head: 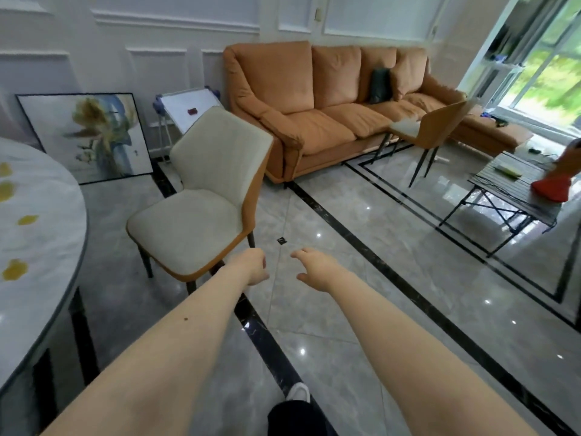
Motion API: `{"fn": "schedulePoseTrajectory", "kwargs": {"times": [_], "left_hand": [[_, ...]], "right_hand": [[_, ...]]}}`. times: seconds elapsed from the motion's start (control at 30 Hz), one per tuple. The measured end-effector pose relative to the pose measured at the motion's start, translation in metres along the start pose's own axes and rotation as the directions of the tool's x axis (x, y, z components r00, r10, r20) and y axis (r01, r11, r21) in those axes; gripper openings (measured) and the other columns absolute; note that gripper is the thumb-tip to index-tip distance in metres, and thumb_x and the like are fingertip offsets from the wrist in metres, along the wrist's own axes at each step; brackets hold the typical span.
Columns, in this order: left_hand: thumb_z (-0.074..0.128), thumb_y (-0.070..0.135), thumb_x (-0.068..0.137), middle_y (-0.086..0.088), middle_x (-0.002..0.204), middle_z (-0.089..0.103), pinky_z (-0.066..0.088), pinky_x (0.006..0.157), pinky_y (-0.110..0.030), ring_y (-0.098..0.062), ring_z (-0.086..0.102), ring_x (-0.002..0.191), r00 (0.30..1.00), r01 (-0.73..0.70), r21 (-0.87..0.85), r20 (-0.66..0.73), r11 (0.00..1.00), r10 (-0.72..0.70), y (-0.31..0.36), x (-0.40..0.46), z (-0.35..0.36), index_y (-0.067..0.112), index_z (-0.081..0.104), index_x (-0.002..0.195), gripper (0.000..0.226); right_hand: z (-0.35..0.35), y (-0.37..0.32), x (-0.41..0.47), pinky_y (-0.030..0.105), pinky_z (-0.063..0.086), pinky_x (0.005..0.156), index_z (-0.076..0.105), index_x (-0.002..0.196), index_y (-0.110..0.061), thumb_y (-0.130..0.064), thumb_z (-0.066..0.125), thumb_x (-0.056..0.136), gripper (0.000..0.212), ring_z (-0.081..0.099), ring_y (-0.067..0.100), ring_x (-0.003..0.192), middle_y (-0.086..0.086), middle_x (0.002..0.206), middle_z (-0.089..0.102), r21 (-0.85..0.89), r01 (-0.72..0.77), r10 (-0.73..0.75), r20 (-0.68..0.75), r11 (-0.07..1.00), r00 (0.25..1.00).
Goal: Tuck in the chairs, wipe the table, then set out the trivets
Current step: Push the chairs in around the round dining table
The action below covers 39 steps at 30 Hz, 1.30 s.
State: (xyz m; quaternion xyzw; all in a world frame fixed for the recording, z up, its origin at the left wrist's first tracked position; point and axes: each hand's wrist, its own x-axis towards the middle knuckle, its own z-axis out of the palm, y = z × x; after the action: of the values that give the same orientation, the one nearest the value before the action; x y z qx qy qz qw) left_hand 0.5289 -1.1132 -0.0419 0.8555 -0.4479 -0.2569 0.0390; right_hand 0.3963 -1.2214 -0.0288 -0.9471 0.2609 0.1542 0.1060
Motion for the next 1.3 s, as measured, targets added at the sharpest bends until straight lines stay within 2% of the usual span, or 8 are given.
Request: {"fn": "schedulePoseTrajectory", "kwargs": {"times": [0.17, 0.27, 0.47, 0.6, 0.73, 0.9, 1.07, 1.3], "left_hand": [[0.058, 0.029, 0.087, -0.007, 0.111, 0.061, 0.050, 0.090, -0.036, -0.025, 0.059, 0.104, 1.000, -0.003, 0.024, 0.019, 1.000, 0.002, 0.044, 0.113, -0.033, 0.013, 0.063, 0.105, 0.024], [0.055, 0.031, 0.088, -0.005, 0.116, 0.061, 0.049, 0.089, -0.034, -0.024, 0.057, 0.107, 0.997, 0.025, -0.030, -0.068, 0.999, -0.027, 0.061, 0.180, -0.064, 0.016, 0.063, 0.111, 0.028], [0.056, 0.027, 0.088, -0.004, 0.113, 0.061, 0.046, 0.080, -0.029, -0.024, 0.058, 0.098, 0.972, 0.165, -0.107, -0.152, 0.981, -0.180, 0.039, 0.266, -0.119, 0.015, 0.061, 0.106, 0.023], [0.055, 0.029, 0.089, -0.004, 0.125, 0.057, 0.044, 0.092, -0.032, -0.026, 0.055, 0.115, 0.944, 0.263, -0.121, -0.171, 0.957, -0.281, 0.011, 0.332, -0.163, 0.018, 0.059, 0.115, 0.029], [0.053, 0.023, 0.088, -0.008, 0.125, 0.059, 0.044, 0.093, -0.033, -0.027, 0.055, 0.116, 0.898, 0.319, -0.198, -0.248, 0.927, -0.362, -0.018, 0.409, -0.208, 0.016, 0.061, 0.114, 0.029], [0.052, 0.020, 0.088, -0.008, 0.124, 0.059, 0.044, 0.090, -0.032, -0.027, 0.056, 0.115, 0.870, 0.393, -0.245, -0.213, 0.886, -0.445, -0.057, 0.486, -0.252, 0.015, 0.060, 0.114, 0.028], [0.050, 0.021, 0.088, -0.007, 0.121, 0.061, 0.044, 0.090, -0.032, -0.025, 0.057, 0.113, 0.845, 0.439, -0.306, -0.181, 0.845, -0.504, -0.094, 0.534, -0.280, 0.016, 0.062, 0.110, 0.026], [0.053, 0.028, 0.089, -0.008, 0.117, 0.062, 0.047, 0.092, -0.035, -0.026, 0.058, 0.110, 0.726, 0.554, -0.477, -0.123, 0.682, -0.676, -0.155, 0.578, -0.292, 0.013, 0.063, 0.109, 0.026]], "right_hand": [[-0.047, 0.072, 0.086, 0.038, 0.040, 0.104, 0.032, 0.145, -0.016, -0.025, 0.056, 0.095, 0.057, 0.043, 0.027, 0.129, 0.008, 0.146, 0.038, 0.051, 0.003, -0.002, -0.017, 0.999, 1.000], [-0.084, 0.117, 0.142, 0.037, 0.039, 0.105, 0.033, 0.145, -0.016, -0.025, 0.055, 0.095, 0.056, 0.044, 0.027, 0.129, 0.008, 0.146, 0.038, 0.049, 0.017, -0.015, -0.033, 0.999, 0.999], [-0.135, 0.158, 0.248, 0.038, 0.037, 0.107, 0.032, 0.146, -0.015, -0.025, 0.055, 0.095, 0.057, 0.040, 0.026, 0.132, 0.009, 0.146, 0.038, 0.016, 0.075, -0.075, -0.011, 0.997, 0.997], [-0.167, 0.157, 0.330, 0.036, 0.036, 0.105, 0.033, 0.145, -0.015, -0.024, 0.055, 0.095, 0.055, 0.039, 0.025, 0.132, 0.008, 0.146, 0.037, -0.024, 0.215, -0.215, -0.035, 0.976, 0.976], [-0.206, 0.147, 0.425, 0.042, 0.037, 0.104, 0.035, 0.142, -0.014, -0.023, 0.055, 0.094, 0.053, 0.043, 0.030, 0.128, 0.011, 0.142, 0.039, -0.105, 0.283, -0.288, -0.036, 0.953, 0.957], [-0.247, 0.136, 0.531, 0.040, 0.038, 0.099, 0.039, 0.139, -0.014, -0.022, 0.055, 0.093, 0.050, 0.046, 0.030, 0.125, 0.011, 0.137, 0.044, -0.165, 0.346, -0.354, -0.017, 0.924, 0.935], [-0.273, 0.114, 0.618, 0.042, 0.040, 0.101, 0.044, 0.136, -0.011, -0.025, 0.057, 0.091, 0.049, 0.048, 0.033, 0.122, 0.014, 0.134, 0.048, -0.034, 0.411, -0.412, -0.029, 0.911, 0.911], [-0.284, 0.054, 0.739, 0.040, 0.041, 0.096, 0.051, 0.133, -0.011, -0.011, 0.053, 0.087, 0.046, 0.048, 0.031, 0.120, 0.013, 0.131, 0.051, -0.109, 0.675, -0.679, 0.002, 0.729, 0.734]]}}
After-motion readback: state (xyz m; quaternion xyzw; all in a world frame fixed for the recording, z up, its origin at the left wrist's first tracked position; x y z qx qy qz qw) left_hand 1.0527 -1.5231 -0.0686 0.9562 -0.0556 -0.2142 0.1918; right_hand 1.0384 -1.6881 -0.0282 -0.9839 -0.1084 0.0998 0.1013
